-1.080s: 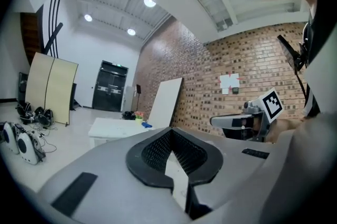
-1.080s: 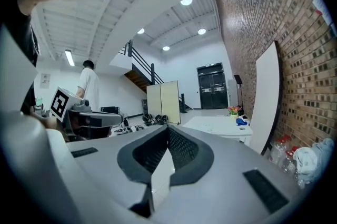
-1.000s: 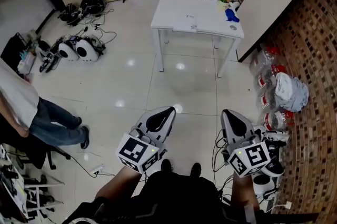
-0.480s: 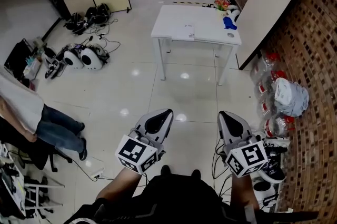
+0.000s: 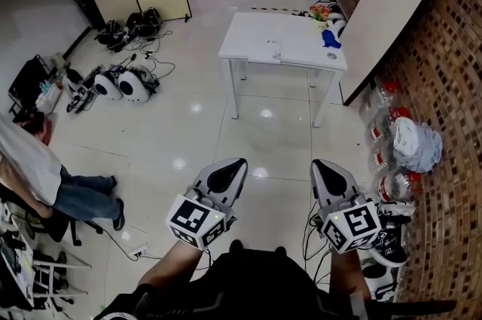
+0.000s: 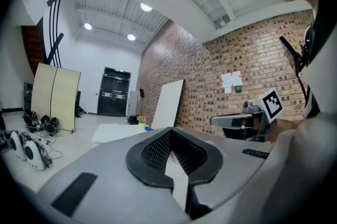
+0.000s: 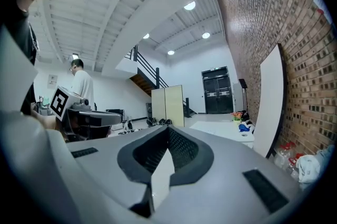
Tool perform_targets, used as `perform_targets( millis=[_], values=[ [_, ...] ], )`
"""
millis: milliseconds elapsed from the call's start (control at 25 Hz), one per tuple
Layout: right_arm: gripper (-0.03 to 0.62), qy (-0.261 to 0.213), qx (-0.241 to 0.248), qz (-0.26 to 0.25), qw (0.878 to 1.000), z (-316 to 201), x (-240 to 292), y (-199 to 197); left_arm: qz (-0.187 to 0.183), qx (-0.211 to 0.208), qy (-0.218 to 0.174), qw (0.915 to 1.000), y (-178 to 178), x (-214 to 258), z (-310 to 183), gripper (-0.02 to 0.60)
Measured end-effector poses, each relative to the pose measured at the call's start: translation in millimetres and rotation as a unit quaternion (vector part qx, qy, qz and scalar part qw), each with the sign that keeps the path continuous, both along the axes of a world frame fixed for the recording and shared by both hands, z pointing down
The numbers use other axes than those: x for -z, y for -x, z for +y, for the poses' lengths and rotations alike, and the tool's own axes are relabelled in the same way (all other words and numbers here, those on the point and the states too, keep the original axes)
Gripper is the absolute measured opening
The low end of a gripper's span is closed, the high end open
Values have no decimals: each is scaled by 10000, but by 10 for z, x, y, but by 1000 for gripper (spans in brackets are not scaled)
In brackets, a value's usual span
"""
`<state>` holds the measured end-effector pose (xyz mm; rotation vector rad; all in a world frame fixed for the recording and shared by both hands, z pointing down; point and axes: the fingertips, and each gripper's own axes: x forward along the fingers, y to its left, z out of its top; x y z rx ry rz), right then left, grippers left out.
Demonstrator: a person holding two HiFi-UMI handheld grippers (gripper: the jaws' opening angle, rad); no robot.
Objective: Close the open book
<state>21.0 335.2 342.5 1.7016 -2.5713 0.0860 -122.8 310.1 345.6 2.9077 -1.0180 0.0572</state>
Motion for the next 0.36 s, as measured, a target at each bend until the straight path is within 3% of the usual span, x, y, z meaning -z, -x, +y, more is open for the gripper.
perform_targets(
  millis=[360],
  values=[
    [0,-7,-12,-16,10000,-30,-12,25,0,13,-21,10000,45,-1,-32,-3]
  ],
)
